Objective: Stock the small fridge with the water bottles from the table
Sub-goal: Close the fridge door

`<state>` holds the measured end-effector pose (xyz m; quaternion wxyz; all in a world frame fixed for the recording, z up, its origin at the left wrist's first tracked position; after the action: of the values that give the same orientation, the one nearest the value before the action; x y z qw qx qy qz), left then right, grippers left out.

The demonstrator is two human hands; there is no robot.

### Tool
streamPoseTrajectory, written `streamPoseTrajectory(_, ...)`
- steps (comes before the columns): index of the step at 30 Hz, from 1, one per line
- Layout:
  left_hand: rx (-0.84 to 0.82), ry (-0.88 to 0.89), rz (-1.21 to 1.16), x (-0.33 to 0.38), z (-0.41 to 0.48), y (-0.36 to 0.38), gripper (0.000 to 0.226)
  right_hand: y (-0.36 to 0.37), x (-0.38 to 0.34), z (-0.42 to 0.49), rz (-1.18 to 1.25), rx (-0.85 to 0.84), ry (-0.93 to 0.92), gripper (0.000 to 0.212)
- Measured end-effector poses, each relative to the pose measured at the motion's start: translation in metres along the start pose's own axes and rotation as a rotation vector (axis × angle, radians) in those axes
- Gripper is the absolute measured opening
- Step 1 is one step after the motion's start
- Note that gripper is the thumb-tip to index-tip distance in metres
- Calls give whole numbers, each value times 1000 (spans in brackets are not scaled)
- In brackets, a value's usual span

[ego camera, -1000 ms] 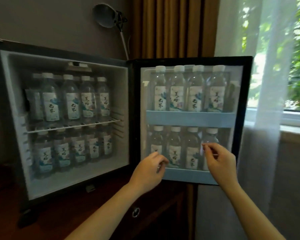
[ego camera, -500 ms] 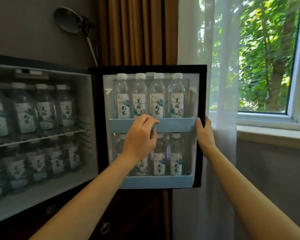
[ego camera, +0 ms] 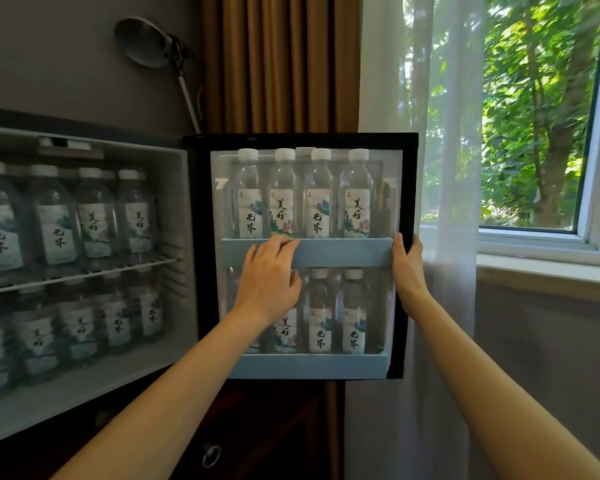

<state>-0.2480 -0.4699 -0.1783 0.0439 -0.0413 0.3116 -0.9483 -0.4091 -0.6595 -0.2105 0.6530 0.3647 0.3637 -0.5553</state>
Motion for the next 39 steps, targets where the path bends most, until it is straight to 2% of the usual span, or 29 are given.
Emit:
streamPoseTrajectory(6, -68, -5, 73, 17, 9, 3, 56, -7, -7, -15, 6, 29, -43, 65)
streamPoseTrajectory(10, -31, -34, 103, 17, 17, -9, 41, -27, -11, -23, -35, 96, -37, 61)
streamPoseTrajectory(14, 2, -36, 74, 13, 14, -23, 31, -48, -36, -30, -59, 187, -155, 51)
streamPoseTrajectory(16, 37, -36, 27, 8, 9, -31, 28, -52, -51, -32, -76, 181, -221, 50)
streamPoseTrajectory(21, 174, -36, -78, -12, -7, -51, 21, -50, -88, -45, -14, 93, -363, 51)
streamPoseTrajectory(24, 226, -77, -158, -24, -20, -62, 29, -42, -108, -57, 38, 22, -382, 48)
streamPoseTrajectory(27, 269, -145, -259, -38, -35, -75, 32, -32, -133, -80, 50, 18, -478, 47)
streamPoseTrajectory(29, 305, -197, -334, -48, -44, -85, 31, -22, -147, -98, 62, 17, -550, 54)
streamPoseTrajectory(33, 411, -273, -410, -67, -65, -114, 21, 2, -174, -140, 231, -126, -666, 62)
streamPoseTrajectory(36, 510, -237, -473, -67, -78, -149, 25, 22, -191, -167, 320, -250, -734, 55)
streamPoseTrajectory(39, 605, -132, -464, -55, -90, -188, 24, 52, -195, -186, 380, -370, -707, 56)
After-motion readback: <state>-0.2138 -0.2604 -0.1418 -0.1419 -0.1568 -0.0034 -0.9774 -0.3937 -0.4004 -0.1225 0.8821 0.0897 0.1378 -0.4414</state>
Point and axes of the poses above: each hand's wrist, its own z-axis towards the middle knuckle, its own y-axis out of the palm, x = y × z, the point moved 8 cm from there along z, towards the middle knuckle, and after that the axes turned 1 degree about z, right-handed, at the moved point
